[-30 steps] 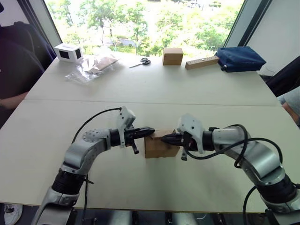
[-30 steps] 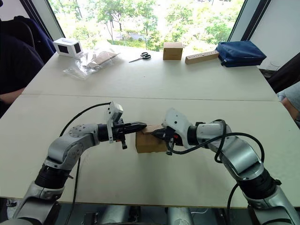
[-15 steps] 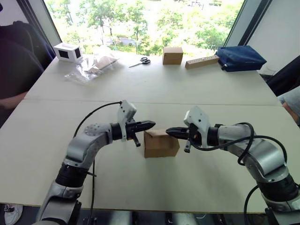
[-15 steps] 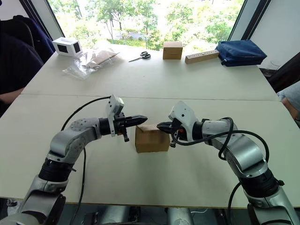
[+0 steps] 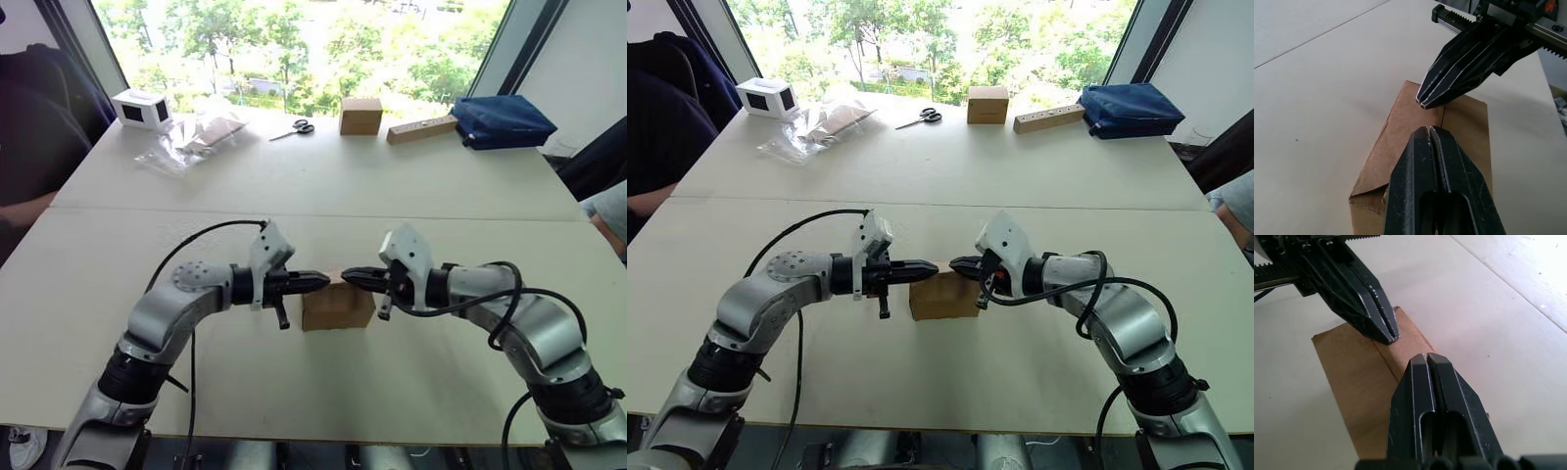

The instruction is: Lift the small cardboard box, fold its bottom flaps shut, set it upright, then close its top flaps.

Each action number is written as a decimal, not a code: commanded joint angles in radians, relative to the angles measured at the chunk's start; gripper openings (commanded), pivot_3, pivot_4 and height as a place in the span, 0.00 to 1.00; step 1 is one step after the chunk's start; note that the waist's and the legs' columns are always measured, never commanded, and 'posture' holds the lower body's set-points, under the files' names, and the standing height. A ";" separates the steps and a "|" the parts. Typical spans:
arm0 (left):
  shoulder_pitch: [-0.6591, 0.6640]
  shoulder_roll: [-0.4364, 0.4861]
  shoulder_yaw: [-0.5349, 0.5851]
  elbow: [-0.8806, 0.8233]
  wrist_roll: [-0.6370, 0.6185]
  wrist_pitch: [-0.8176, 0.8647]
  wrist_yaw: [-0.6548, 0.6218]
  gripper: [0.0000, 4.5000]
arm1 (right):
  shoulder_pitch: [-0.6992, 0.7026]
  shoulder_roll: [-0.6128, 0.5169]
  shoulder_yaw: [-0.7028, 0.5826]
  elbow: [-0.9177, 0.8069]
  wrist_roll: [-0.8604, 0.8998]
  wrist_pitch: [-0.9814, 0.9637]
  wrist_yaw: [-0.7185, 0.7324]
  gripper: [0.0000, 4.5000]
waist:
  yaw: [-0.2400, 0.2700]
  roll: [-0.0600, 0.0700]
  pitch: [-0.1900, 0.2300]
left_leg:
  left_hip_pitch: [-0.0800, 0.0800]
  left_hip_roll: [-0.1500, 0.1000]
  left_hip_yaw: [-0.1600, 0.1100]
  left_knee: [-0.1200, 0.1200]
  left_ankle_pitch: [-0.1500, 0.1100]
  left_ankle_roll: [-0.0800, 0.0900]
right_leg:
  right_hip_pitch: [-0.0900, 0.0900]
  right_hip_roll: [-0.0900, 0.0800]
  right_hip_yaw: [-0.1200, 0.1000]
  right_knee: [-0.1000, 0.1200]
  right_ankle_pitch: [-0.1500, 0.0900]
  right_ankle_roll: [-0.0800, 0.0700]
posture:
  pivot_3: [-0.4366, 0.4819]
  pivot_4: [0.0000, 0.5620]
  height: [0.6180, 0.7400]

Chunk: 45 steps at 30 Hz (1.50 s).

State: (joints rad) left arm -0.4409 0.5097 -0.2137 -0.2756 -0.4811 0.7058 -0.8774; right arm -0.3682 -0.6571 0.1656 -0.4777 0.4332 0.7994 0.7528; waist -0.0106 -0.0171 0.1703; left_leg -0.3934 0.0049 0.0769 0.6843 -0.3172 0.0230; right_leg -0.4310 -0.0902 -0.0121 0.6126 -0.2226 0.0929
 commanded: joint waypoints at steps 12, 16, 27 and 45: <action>0.022 0.033 -0.065 -0.015 0.100 -0.080 -0.022 0.00 | 0.012 -0.007 0.055 -0.017 -0.061 -0.031 -0.001 0.00 | 0.000 0.000 0.000 | 0.001 0.000 0.000 0.000 0.000 0.000 | 0.001 0.003 0.000 0.000 0.000 0.000 | 0.48 0.27 1.00; 0.021 0.025 -0.052 -0.014 0.085 -0.068 -0.021 0.00 | 0.004 -0.002 0.050 -0.014 -0.059 -0.029 0.001 0.00 | 0.000 0.000 0.000 | 0.002 0.000 0.000 0.000 0.000 0.000 | 0.001 0.003 0.000 0.001 0.000 0.000 | 0.48 0.27 1.00; 0.050 0.051 0.198 -0.090 -0.257 0.154 -0.059 0.00 | -0.001 0.061 -0.102 -0.011 0.053 -0.051 -0.007 0.00 | -0.002 0.000 0.000 | 0.002 0.002 0.000 0.001 0.000 0.000 | 0.001 0.005 0.000 0.001 0.001 0.001 | 0.48 0.27 1.00; 0.562 0.296 0.480 -0.232 -0.248 0.054 -0.052 0.00 | 0.474 -0.135 -0.611 -0.246 0.609 0.274 -0.019 0.00 | 0.002 0.001 0.000 | 0.003 0.005 0.000 0.000 0.001 -0.003 | 0.002 0.002 0.002 0.000 0.000 -0.003 | 0.48 0.27 1.00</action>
State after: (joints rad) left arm 0.1080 0.8142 0.2547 -0.4925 -0.7482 0.8069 -0.9244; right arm 0.0696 -0.7648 -0.4152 -0.6873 0.9954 1.0464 0.7132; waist -0.0091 -0.0165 0.1698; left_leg -0.3904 0.0101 0.0768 0.6839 -0.3163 0.0200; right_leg -0.4294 -0.0882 -0.0104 0.6124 -0.2225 0.0894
